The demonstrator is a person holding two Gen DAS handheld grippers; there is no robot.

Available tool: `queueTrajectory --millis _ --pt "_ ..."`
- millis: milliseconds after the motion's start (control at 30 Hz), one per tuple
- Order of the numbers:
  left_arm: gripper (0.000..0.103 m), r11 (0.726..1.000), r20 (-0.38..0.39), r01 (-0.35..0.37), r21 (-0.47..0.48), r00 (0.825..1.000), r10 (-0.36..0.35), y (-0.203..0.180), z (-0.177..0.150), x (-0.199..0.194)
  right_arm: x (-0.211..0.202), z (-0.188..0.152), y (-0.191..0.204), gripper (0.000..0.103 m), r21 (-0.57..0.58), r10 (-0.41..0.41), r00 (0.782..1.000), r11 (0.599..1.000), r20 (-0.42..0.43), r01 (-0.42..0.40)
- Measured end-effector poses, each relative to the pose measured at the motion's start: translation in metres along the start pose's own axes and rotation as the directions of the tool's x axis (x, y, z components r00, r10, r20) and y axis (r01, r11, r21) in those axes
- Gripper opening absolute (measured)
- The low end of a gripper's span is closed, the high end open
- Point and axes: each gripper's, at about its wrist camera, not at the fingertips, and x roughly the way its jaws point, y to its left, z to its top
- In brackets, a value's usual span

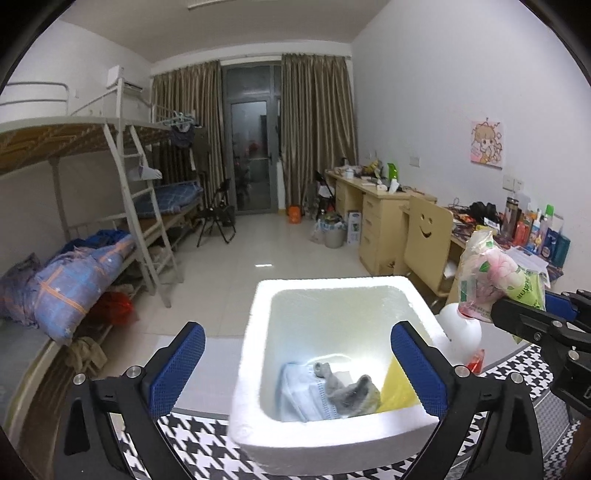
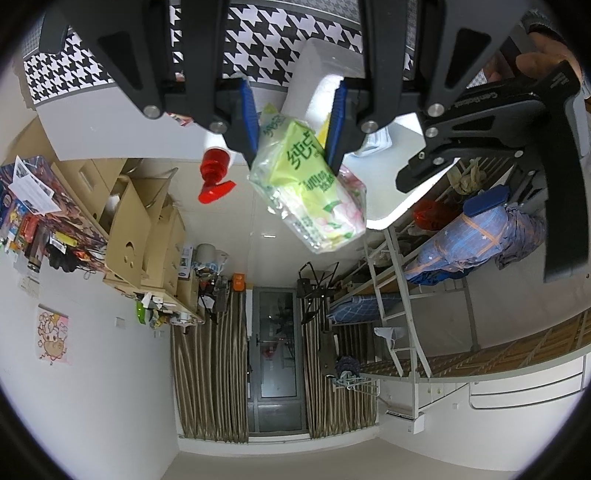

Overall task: Organize soft objects
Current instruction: 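Lower the grey sock into the foam box and open the left gripper, then lower the clear bag into the foam box and open the right gripper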

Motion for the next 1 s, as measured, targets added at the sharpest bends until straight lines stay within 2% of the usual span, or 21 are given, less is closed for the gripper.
queueTrajectory --millis 333,1000 --pt "0.102 0.999 0.01 -0.05 -0.014 0.999 0.05 0.02 -0.002 -0.014 0.013 0.005 0.008 0.038 -0.016 0.034 0.999 0.999 -0.007 -0.034" --pt "0.102 0.995 0.014 -0.09 -0.046 0.996 0.091 0.051 -0.012 -0.026 0.053 0.009 0.037 0.038 -0.03 0.073 0.994 0.997 -0.077 -0.076"
